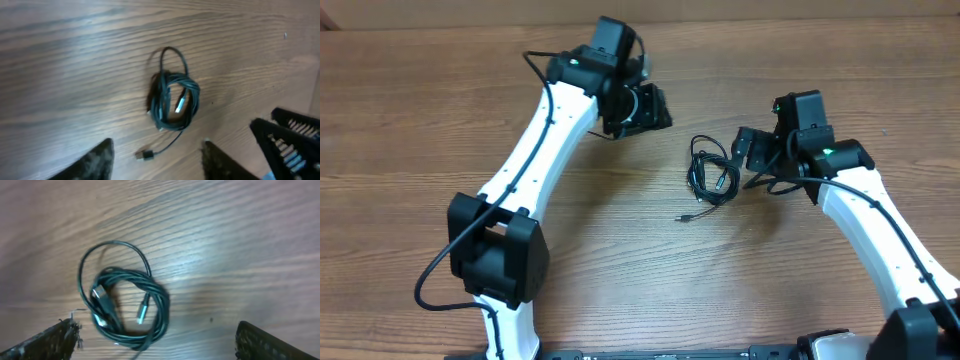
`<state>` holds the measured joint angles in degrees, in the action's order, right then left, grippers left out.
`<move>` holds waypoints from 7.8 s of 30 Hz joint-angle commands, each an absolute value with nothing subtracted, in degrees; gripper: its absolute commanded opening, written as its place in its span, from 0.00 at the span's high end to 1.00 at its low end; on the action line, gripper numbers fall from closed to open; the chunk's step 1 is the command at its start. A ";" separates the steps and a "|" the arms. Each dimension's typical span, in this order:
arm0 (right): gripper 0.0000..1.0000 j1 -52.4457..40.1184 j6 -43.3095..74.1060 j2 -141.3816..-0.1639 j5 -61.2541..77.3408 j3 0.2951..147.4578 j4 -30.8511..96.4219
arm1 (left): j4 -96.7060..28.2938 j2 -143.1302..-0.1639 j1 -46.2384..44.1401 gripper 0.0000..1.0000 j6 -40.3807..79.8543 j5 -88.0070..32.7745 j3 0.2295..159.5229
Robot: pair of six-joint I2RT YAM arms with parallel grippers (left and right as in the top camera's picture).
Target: Untangle cables
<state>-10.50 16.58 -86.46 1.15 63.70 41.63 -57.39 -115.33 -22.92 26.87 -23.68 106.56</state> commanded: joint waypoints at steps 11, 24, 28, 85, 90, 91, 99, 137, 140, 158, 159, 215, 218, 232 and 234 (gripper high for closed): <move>0.32 -10.46 -9.10 -103.42 11.25 61.30 30.17 | -58.76 -114.13 -25.85 0.29 31.55 -17.39 107.77; 0.73 -10.48 -8.97 -106.28 11.68 58.46 23.49 | -63.68 -114.13 -25.85 0.32 31.27 -13.78 107.77; 0.96 -10.48 -3.79 -106.32 11.64 58.46 22.37 | -63.99 -114.13 -25.56 0.30 31.29 -13.54 107.77; 0.21 21.85 25.34 -89.21 17.85 62.70 56.75 | -61.41 -134.74 -39.57 0.96 -38.11 7.62 109.03; 0.20 20.01 25.17 -89.21 18.09 62.70 56.73 | -67.59 -130.41 -36.18 0.96 -37.30 -0.95 114.08; 0.20 19.31 25.17 -89.21 18.55 62.70 56.71 | -68.88 -129.12 -35.00 0.96 -37.34 -6.00 115.22; 0.05 13.19 18.00 -89.21 39.77 62.57 51.11 | -74.72 -122.56 -24.05 0.96 -41.71 -37.19 116.90; 0.48 -9.19 52.23 -89.45 53.17 62.19 28.38 | -91.66 -122.56 -23.16 0.96 -63.66 -50.98 116.75; 0.51 -10.59 52.77 -89.45 52.99 62.19 26.85 | -91.70 -122.56 -23.57 0.96 -63.66 -50.76 116.75; 0.96 -8.86 29.08 -89.47 49.08 62.19 25.82 | -89.23 -122.54 -13.23 0.00 -34.48 -56.97 120.33; 0.96 -8.80 25.71 -89.47 49.06 62.19 25.58 | -88.31 -122.54 -12.21 0.00 -31.81 -60.45 120.29; 0.62 -8.78 44.25 -89.47 39.05 62.22 8.97 | -60.51 -124.38 -20.99 0.96 54.04 -18.02 120.14; 0.16 -7.73 38.04 -89.47 39.05 62.22 15.57 | -60.64 -124.11 -19.33 0.96 35.75 -15.92 120.14; 0.00 -1.32 8.12 -89.47 59.61 62.22 26.74 | -73.01 -121.86 -18.13 0.96 -18.65 -16.56 120.16; 0.01 -2.57 6.20 -89.47 59.27 62.19 27.22 | -73.19 -120.99 -18.13 0.96 -18.90 -16.60 120.16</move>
